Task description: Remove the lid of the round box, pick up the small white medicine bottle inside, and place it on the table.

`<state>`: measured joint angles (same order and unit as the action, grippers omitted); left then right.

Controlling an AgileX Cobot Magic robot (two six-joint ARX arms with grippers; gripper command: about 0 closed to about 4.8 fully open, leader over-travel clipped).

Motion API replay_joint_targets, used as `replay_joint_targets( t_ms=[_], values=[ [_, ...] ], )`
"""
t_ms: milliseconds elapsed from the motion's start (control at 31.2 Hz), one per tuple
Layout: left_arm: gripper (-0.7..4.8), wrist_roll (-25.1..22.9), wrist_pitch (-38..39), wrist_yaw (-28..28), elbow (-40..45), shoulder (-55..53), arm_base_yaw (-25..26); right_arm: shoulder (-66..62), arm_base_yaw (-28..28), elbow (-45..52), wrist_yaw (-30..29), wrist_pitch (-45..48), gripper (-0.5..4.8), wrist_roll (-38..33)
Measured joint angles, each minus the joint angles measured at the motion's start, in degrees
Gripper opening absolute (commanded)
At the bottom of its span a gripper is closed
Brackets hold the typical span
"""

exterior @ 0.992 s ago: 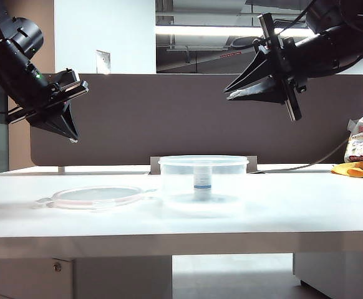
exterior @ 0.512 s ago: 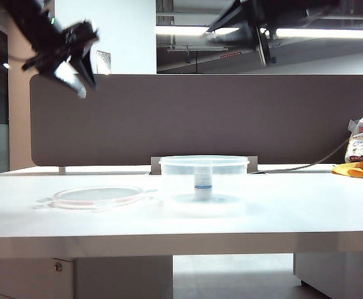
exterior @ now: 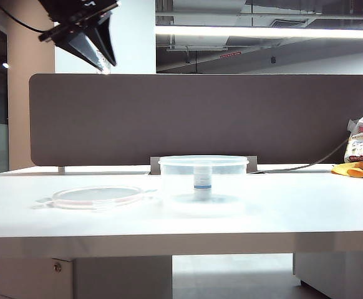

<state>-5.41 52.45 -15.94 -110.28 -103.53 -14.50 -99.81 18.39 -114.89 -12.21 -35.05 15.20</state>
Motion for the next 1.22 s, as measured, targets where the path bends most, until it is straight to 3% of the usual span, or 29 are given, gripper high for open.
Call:
replay_joint_targets(
  t_ms=[96, 352, 512, 576, 928, 1024, 1216],
  values=[
    [1.56, -1.4, 1.9, 0.8, 0.0, 0.0, -1.9, -0.5, 1.4, 0.0, 3.7, -3.1, 0.67, 1.6],
    [1.52, -3.9, 9.4, 1.0, 0.0, 4.3, -3.9, -7.1, 3.9, 0.0, 5.2, -11.8, 0.69, 2.4],
    [1.52, -5.5, 10.8, 0.7, 0.0, 10.3, -5.9, -12.5, 4.1, 0.2, 4.5, -14.0, 2.19, -2.3],
    [1.52, -5.9, 10.9, 0.6, 0.0, 12.9, -7.1, -14.0, 4.1, 0.2, 3.5, -14.0, 2.43, -4.3],
    [1.53, -6.8, 16.3, 0.6, -0.1, 19.8, -15.9, -19.7, 5.9, 0.1, 1.9, -17.0, 2.45, -6.3],
    [1.53, -6.8, 18.0, 1.5, -0.1, 20.1, -18.1, -21.0, 7.3, 0.1, 1.9, -17.0, 2.87, -6.4],
    [1.58, -6.9, 21.3, 5.0, -0.1, 20.0, -20.3, -22.8, 8.8, 0.1, 1.7, -17.8, 2.92, -6.6]
  ],
)
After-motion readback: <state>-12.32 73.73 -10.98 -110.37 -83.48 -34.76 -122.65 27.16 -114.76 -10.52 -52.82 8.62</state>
